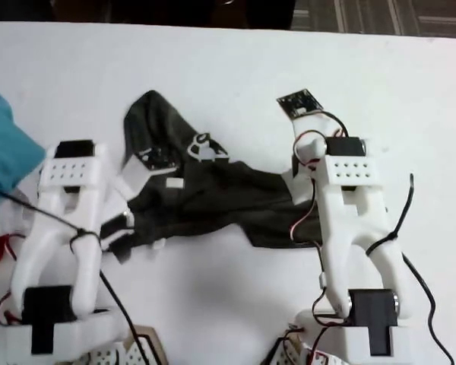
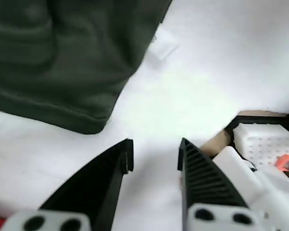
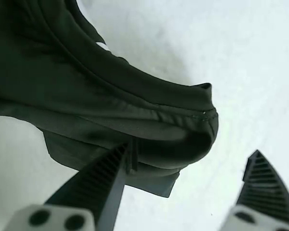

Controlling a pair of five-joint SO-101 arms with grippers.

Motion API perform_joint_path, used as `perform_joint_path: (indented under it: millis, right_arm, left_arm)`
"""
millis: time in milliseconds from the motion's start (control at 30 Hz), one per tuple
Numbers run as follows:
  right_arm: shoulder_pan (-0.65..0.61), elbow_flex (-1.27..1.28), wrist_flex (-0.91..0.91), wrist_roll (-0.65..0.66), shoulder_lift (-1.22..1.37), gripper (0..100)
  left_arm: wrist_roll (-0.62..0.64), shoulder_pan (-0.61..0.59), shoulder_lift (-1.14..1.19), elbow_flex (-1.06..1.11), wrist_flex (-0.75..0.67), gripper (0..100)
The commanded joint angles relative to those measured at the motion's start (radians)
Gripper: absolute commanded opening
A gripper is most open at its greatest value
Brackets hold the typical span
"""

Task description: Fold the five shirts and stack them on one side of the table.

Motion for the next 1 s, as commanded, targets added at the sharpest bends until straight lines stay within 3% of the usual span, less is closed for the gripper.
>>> perform_joint_path:
  millis: [0,267,400,600,767,867,967]
  right_arm:
    - [-0.004,-0.011,-0.012,0.002,-0.054,34.4]
    - [-0.004,-0.011,-0.012,0.003,-0.054,34.4]
    - [0.004,-0.011,-0.008,0.008,-0.054,34.4]
    - [0.004,-0.011,-0.005,0.008,-0.056,34.4]
    - [0.004,-0.011,-0.007,0.009,-0.056,34.4]
    - [0.004,-0.011,-0.010,0.005,-0.056,34.4]
    - [0.004,-0.008,-0.010,0.002,-0.056,34.4]
  left_arm:
    - [-0.015,-0.006,-0.066,0.053,-0.051,18]
    - [-0.015,-0.006,-0.068,0.321,-0.608,19]
    - [-0.025,-0.008,-0.068,0.417,-0.755,19]
    - [-0.029,-0.017,-0.068,0.433,-0.813,19]
    - [-0.120,-0.061,-0.068,0.441,-0.801,18]
    - [-0.121,-0.068,-0.068,0.441,-0.769,3]
    - [-0.123,-0.072,-0.068,0.440,-0.764,3]
